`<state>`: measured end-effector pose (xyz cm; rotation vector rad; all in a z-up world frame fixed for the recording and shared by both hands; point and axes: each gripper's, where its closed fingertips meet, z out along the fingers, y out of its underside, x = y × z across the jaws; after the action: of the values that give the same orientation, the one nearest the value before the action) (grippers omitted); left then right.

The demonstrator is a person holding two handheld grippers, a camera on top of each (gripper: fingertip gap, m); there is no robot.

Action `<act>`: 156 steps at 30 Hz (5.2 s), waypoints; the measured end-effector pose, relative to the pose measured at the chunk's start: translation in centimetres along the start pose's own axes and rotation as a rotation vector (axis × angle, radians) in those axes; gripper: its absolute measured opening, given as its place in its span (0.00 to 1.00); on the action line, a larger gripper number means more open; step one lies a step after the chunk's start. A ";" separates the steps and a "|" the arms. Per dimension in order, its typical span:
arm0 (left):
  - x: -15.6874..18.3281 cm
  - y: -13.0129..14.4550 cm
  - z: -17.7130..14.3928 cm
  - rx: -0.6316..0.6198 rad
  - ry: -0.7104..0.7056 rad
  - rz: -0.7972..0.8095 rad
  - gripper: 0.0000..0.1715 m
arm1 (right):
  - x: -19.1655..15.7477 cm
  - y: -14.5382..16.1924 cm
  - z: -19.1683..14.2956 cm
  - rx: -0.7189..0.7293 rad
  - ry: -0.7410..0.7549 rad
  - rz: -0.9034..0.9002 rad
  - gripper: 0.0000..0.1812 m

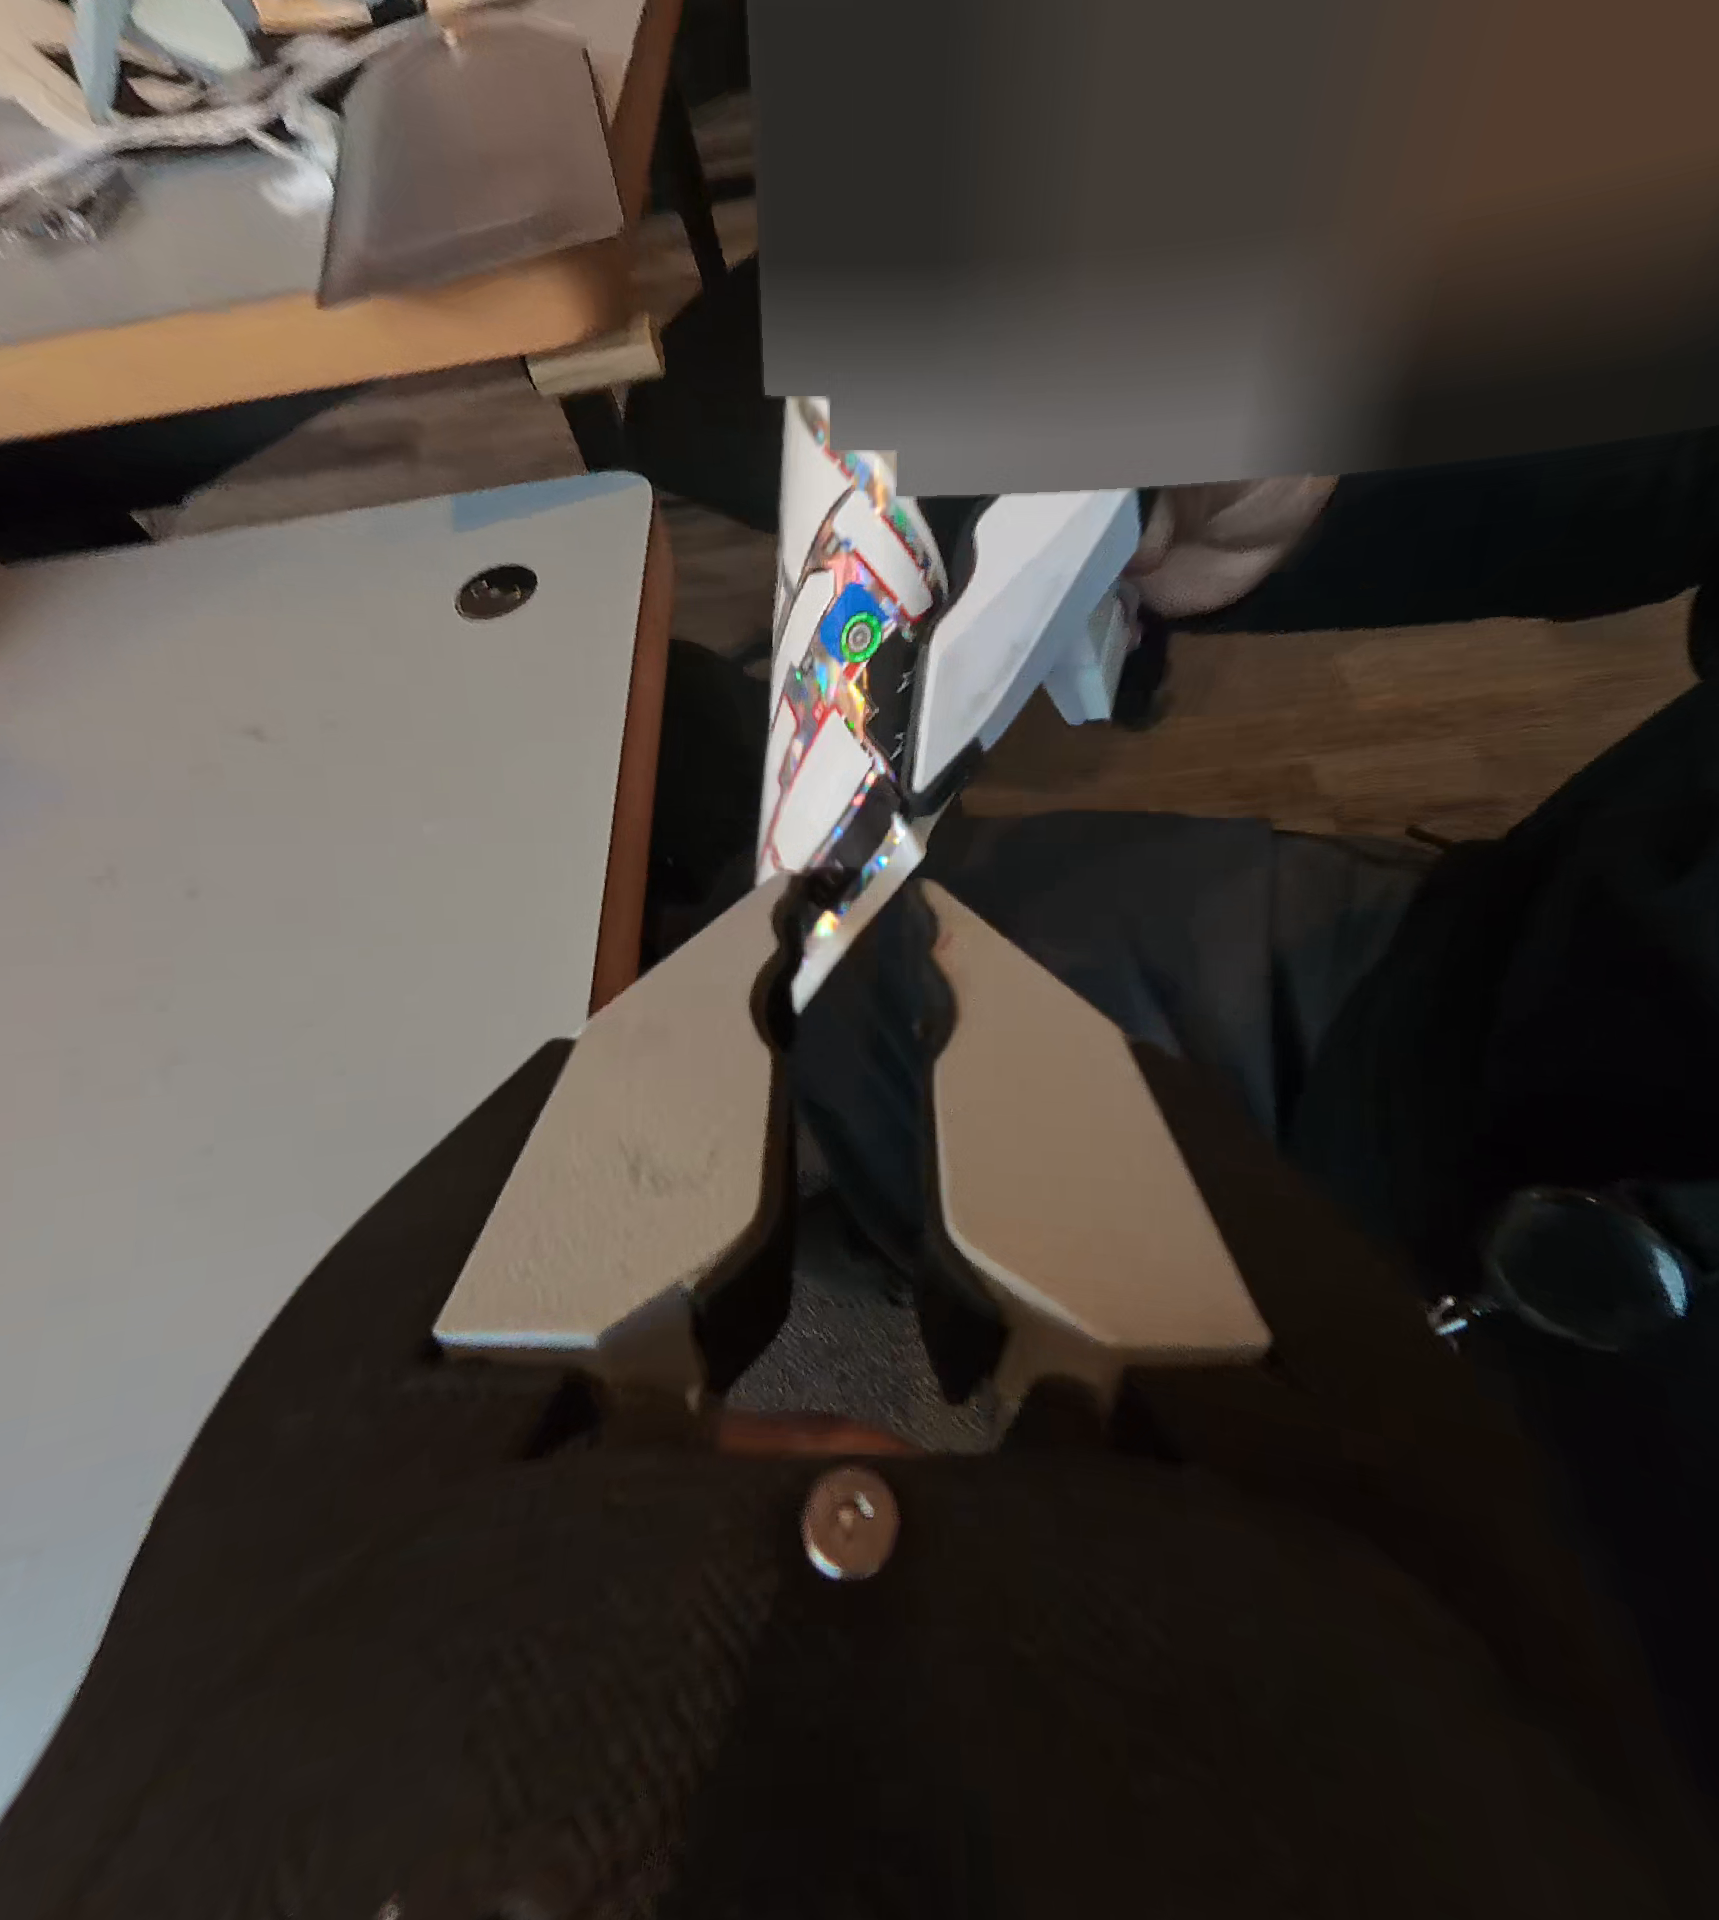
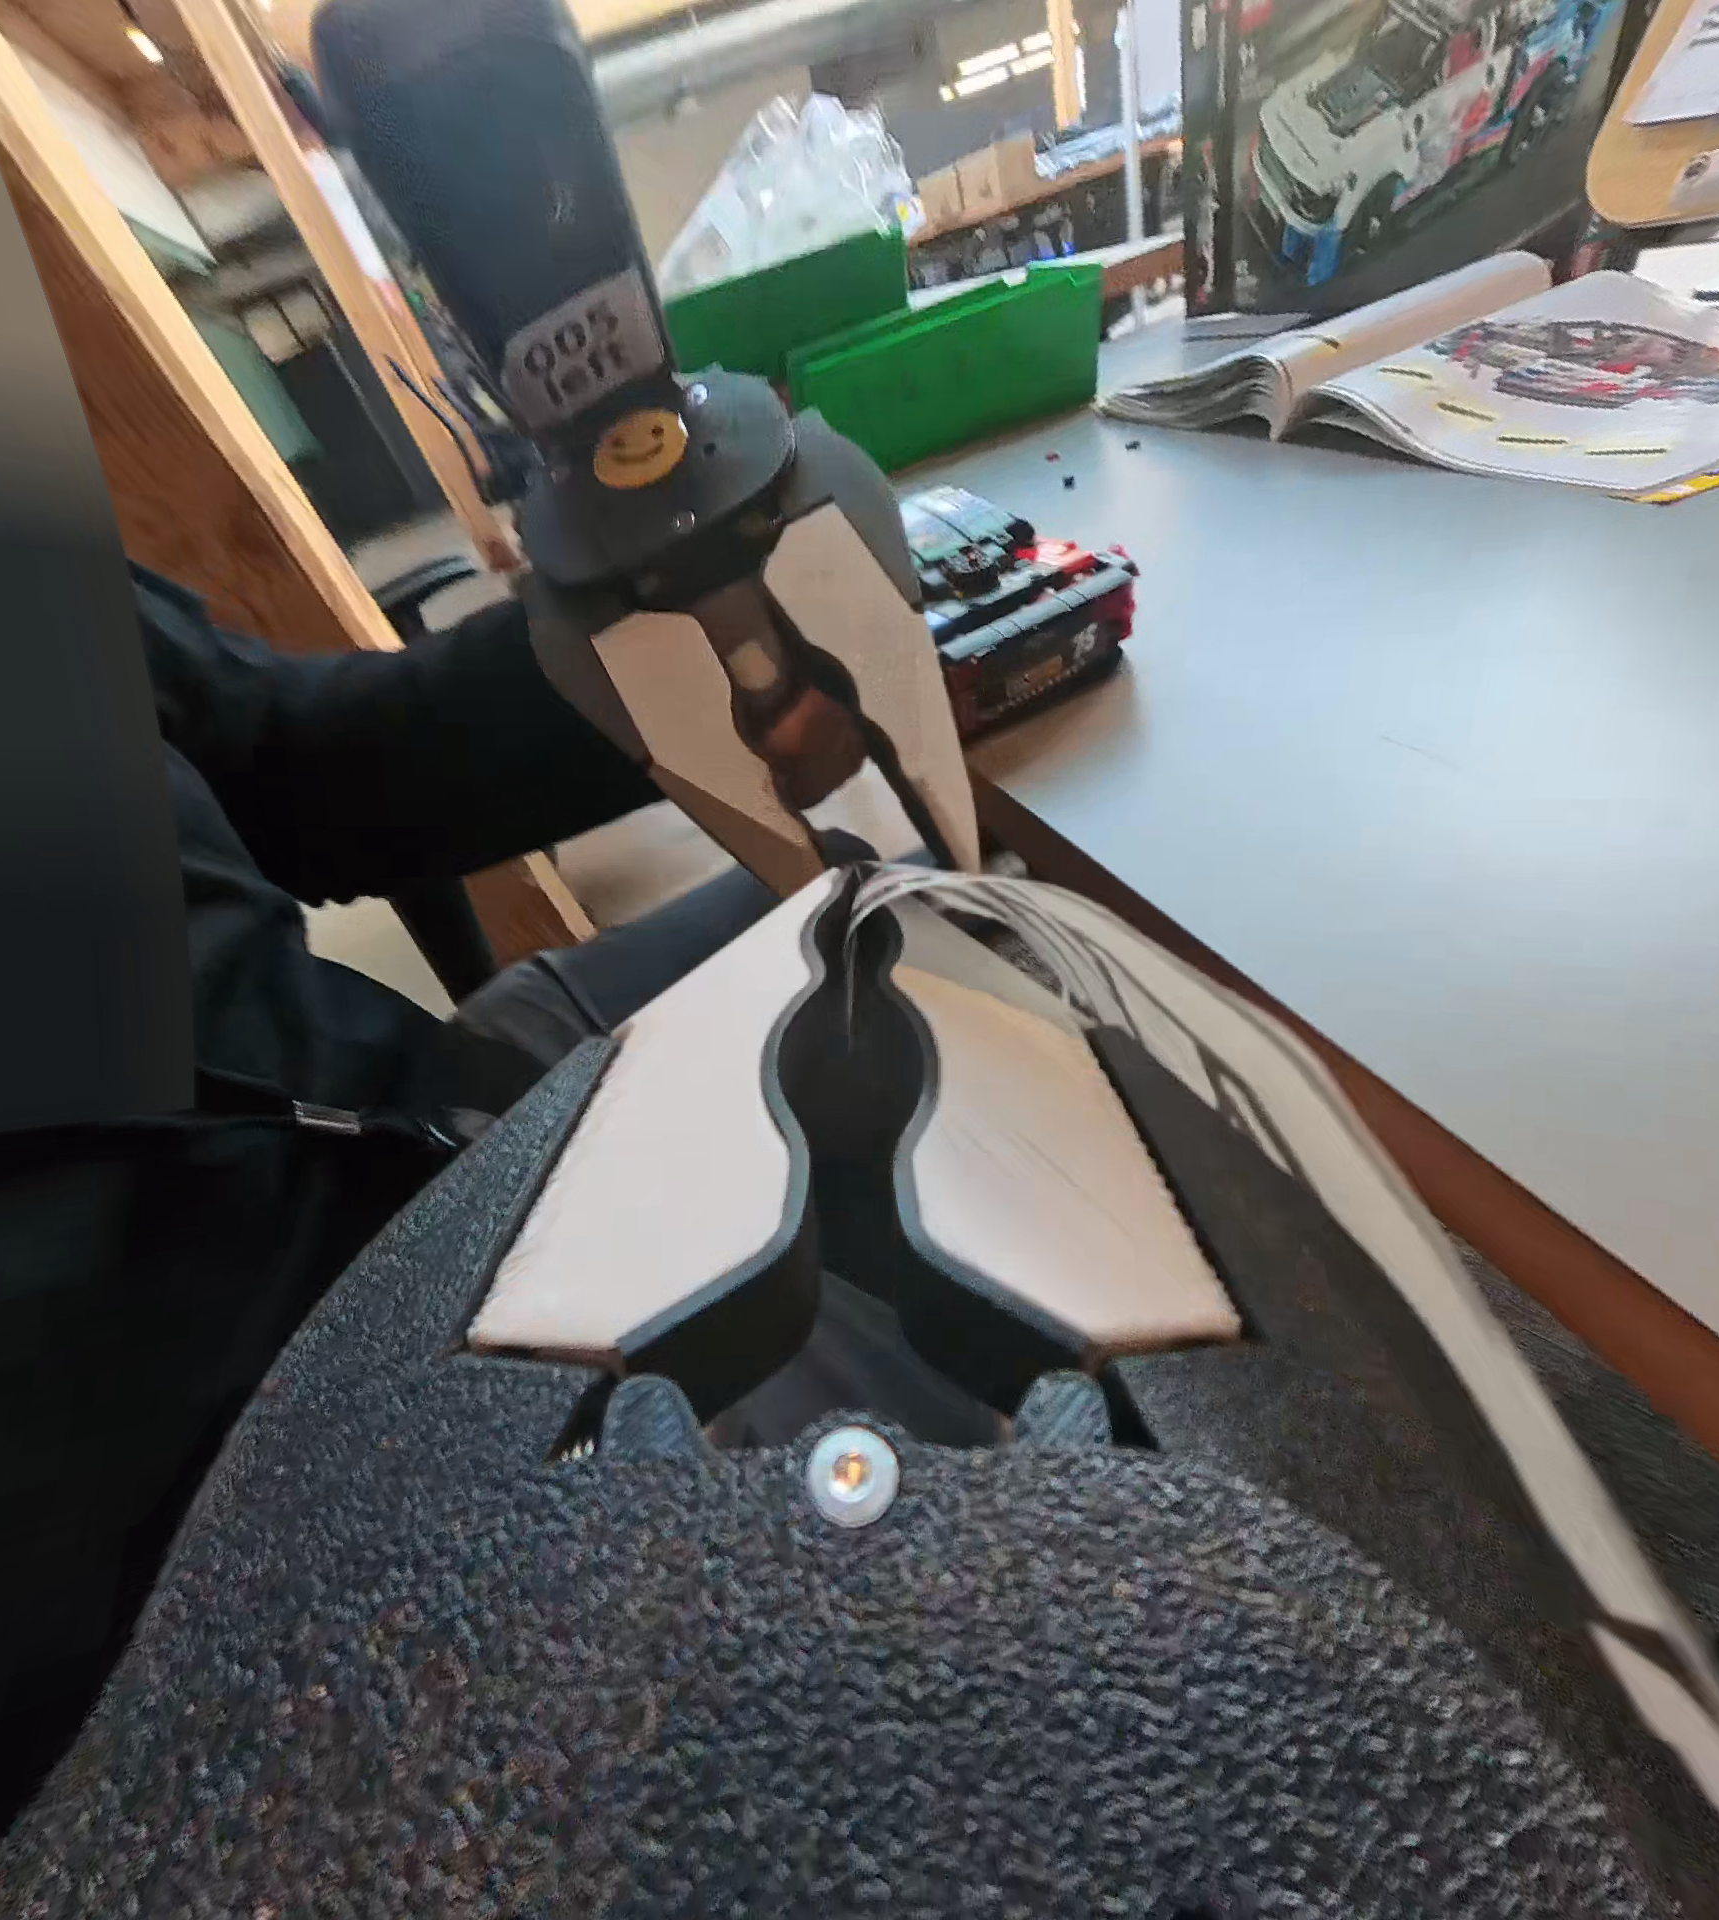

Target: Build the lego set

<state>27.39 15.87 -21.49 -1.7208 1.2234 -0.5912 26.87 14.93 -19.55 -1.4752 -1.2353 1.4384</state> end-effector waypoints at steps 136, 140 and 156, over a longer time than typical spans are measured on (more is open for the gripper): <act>0.7 2.9 -0.8 0.032 0.070 -0.242 0.10 | 0.4 2.1 1.8 0.021 -0.163 0.313 0.00; 1.0 1.9 -0.8 0.095 0.091 -0.273 0.06 | -0.1 1.8 1.9 0.075 -0.245 0.350 0.00; 3.4 3.0 -1.1 0.431 0.082 -0.789 0.00 | -1.8 4.1 3.2 -0.061 -0.134 -0.011 0.00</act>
<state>26.39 12.01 -24.00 -1.7662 0.3685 -1.2903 24.48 11.64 -23.27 -1.4290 -1.3773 1.5253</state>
